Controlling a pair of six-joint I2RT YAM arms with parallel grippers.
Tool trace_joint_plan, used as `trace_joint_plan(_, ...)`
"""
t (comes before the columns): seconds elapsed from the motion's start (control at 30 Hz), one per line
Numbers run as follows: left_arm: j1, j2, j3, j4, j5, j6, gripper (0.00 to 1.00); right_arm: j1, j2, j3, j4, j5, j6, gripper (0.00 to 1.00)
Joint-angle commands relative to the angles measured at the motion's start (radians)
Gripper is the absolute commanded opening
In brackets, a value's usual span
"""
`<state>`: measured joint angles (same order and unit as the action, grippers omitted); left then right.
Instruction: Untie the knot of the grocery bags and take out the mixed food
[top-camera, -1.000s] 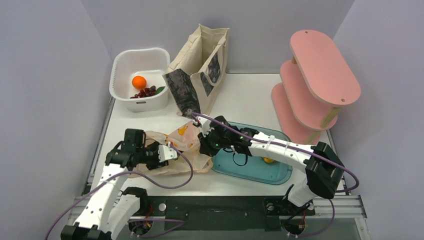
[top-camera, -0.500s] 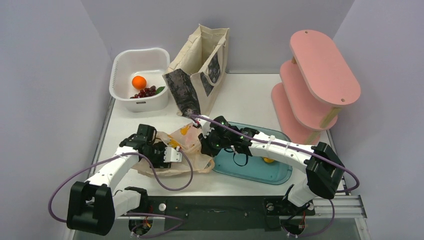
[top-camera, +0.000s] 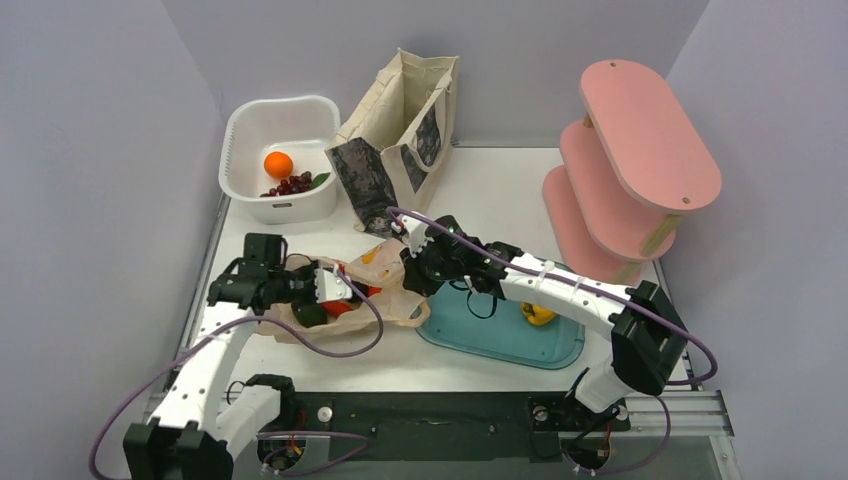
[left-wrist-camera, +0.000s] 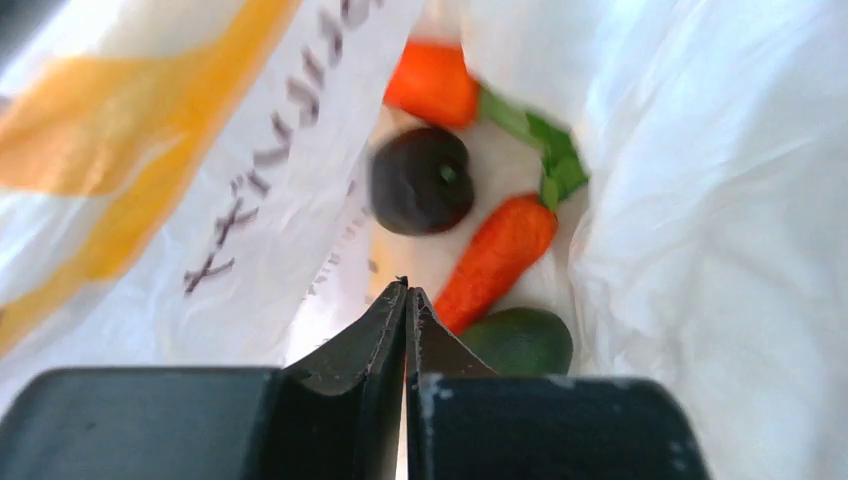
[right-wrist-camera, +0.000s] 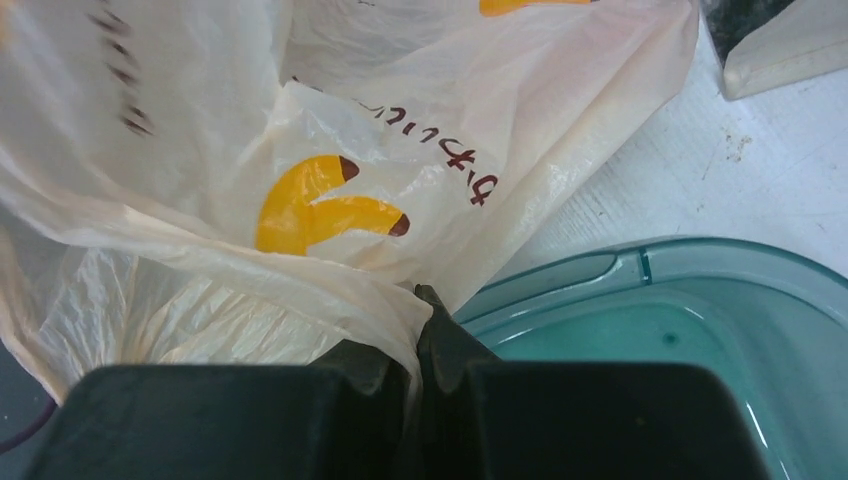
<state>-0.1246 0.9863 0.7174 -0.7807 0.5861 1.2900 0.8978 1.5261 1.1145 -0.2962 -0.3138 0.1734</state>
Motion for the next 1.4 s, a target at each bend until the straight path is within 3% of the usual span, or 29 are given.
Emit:
trace_joint_plan(0.0, 0.023, -0.106, 0.163, -0.261, 0.286, -0.040, 0.00, 0.001, 0.023, 0.065, 0.029, 0.013, 0.023, 0.00)
trace_joint_plan(0.13, 0.023, -0.092, 0.257, -0.356, 0.387, -0.085, 0.00, -0.002, 0.048, 0.091, 0.043, 0.013, 0.057, 0.00)
trace_joint_plan(0.27, 0.020, -0.076, 0.321, -0.345, 0.442, -0.195, 0.00, -0.002, 0.061, 0.109, 0.045, 0.016, 0.065, 0.00)
trace_joint_plan(0.33, -0.012, -0.079, 0.311, -0.312, 0.377, -0.220, 0.05, -0.002, 0.059, 0.108, 0.042, 0.013, 0.061, 0.00)
trace_joint_plan(0.37, -0.027, -0.082, 0.286, -0.294, 0.288, -0.236, 0.11, -0.002, 0.056, 0.103, 0.043, 0.010, 0.059, 0.00)
trace_joint_plan(0.4, -0.039, -0.088, 0.256, -0.261, 0.248, -0.258, 0.27, -0.001, 0.053, 0.100, 0.043, 0.009, 0.055, 0.00)
trace_joint_plan(0.47, -0.037, -0.104, 0.212, -0.208, 0.156, -0.299, 0.38, -0.001, 0.045, 0.087, 0.041, 0.009, 0.045, 0.00)
trace_joint_plan(0.57, -0.037, -0.138, 0.178, -0.122, 0.057, -0.390, 0.43, -0.002, 0.034, 0.070, 0.036, 0.012, 0.032, 0.00)
trace_joint_plan(0.8, -0.042, -0.222, 0.155, -0.081, -0.023, -0.451, 0.48, -0.003, 0.013, 0.046, 0.027, -0.001, 0.001, 0.00)
trace_joint_plan(0.93, -0.035, -0.240, 0.083, -0.072, -0.127, -0.396, 0.51, 0.035, -0.015, 0.027, 0.009, -0.003, -0.084, 0.00)
trace_joint_plan(0.97, -0.032, -0.250, 0.070, -0.062, -0.130, -0.381, 0.81, 0.040, -0.019, 0.022, 0.005, 0.004, -0.094, 0.00)
trace_joint_plan(1.03, -0.030, -0.270, 0.029, -0.058, -0.113, -0.314, 0.95, 0.051, -0.030, 0.009, 0.006, 0.016, -0.116, 0.00)
trace_joint_plan(1.13, -0.033, -0.288, -0.028, -0.120, -0.059, -0.178, 0.97, 0.054, -0.041, -0.002, 0.009, 0.027, -0.121, 0.00)
trace_joint_plan(1.27, -0.071, -0.279, -0.100, -0.326, -0.048, 0.109, 0.97, 0.056, -0.043, -0.006, 0.016, 0.045, -0.122, 0.00)
trace_joint_plan(1.37, -0.095, -0.280, -0.145, -0.293, -0.078, 0.096, 0.97, 0.061, -0.044, -0.011, 0.024, 0.060, -0.126, 0.00)
